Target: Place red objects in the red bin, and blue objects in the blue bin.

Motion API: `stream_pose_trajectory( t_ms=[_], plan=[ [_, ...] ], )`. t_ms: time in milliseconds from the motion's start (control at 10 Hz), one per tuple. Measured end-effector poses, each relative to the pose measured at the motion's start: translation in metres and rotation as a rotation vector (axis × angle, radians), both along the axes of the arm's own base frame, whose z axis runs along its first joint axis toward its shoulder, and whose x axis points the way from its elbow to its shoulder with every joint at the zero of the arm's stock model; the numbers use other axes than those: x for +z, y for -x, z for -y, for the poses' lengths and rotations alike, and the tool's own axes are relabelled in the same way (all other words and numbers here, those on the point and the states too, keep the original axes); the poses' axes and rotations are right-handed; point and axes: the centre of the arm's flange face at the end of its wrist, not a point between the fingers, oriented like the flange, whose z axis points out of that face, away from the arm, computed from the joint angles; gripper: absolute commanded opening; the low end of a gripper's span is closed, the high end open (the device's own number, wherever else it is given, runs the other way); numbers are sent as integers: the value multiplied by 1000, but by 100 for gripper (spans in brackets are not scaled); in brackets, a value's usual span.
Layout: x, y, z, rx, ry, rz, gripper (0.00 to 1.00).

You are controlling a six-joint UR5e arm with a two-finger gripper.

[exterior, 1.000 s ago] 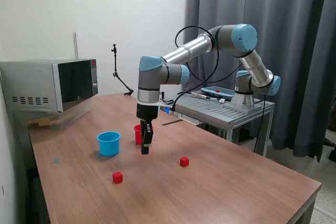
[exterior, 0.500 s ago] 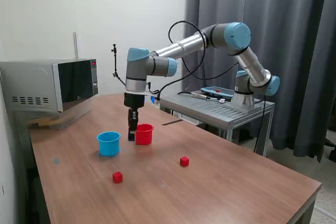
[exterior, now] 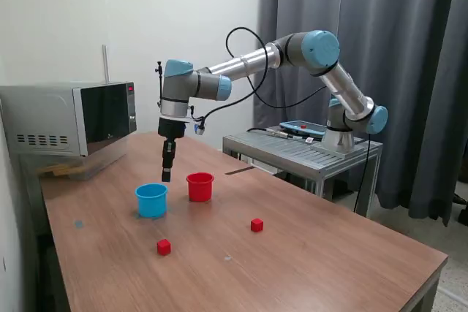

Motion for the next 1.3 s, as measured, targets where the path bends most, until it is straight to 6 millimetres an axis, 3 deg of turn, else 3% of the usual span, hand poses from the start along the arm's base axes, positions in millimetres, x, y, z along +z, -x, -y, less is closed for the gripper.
stream_pose_trajectory(
  t_ms=[300,500,900,1300],
  plan=[
    [8,2,-29,-10,-19,-60,0],
    [9,4,-37,-15,-28,-89,0],
    [5,9,-36,-11,-39,-136,0],
    [-12,8,-34,-9,-35,-120,0]
  ],
)
